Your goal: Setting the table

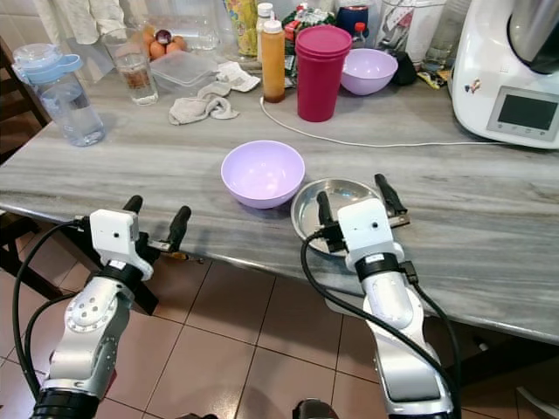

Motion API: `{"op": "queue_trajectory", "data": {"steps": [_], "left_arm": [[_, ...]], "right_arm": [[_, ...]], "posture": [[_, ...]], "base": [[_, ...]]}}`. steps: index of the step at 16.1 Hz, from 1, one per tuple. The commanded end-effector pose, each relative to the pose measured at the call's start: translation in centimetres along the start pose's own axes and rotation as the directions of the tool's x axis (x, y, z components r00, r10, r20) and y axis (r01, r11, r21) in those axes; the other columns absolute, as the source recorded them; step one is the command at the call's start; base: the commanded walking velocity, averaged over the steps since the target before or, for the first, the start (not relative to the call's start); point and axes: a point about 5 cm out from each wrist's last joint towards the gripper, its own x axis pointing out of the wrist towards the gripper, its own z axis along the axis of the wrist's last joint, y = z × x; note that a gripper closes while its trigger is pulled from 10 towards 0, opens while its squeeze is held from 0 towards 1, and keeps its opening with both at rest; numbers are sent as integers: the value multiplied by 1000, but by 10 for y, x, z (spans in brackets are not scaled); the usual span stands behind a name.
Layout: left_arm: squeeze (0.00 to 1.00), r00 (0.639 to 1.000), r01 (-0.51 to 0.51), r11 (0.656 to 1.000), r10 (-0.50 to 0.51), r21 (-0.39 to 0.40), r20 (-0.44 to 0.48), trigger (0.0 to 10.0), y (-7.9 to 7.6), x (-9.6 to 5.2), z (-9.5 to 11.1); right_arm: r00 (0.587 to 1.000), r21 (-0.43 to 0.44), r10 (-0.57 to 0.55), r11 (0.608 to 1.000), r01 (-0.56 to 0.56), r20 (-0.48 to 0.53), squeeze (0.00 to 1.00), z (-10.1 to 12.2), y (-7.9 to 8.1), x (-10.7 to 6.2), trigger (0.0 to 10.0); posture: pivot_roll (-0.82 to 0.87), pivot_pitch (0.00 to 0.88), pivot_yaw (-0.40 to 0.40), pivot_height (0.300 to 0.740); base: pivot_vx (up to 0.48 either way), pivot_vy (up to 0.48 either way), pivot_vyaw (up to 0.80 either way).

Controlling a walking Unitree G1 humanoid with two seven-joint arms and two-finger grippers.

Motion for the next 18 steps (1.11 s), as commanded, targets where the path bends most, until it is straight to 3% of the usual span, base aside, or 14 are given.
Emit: {"op": "queue_trajectory", "data": {"steps": [1,2,10,18], "left_arm": [[0,1000,-25,1000,25,3,-18,10000,2,-1,-3],[0,999,-44,999,44,11,-19,10000,1,-1,-4],[0,998,-36,999,37,38,-45,10000,-4,1,-8],[0,998,-36,998,38,47,-49,10000,-5,3,-9]], "right_arm": [[1000,-7,-14,1000,14,-2,149,-1,-2,0,10000],[1000,-4,-17,1000,17,-2,0,-3,-3,0,10000],[998,63,-52,997,54,-36,0,-7,-4,0,10000],[998,62,-57,996,59,-29,0,-7,-7,4,10000]], "posture": [[-239,103,26,740],[-238,102,26,740],[-240,105,37,740],[-244,96,32,740]], "base": [[0,0,0],[0,0,-506],[0,0,-692],[-61,0,0]]}}
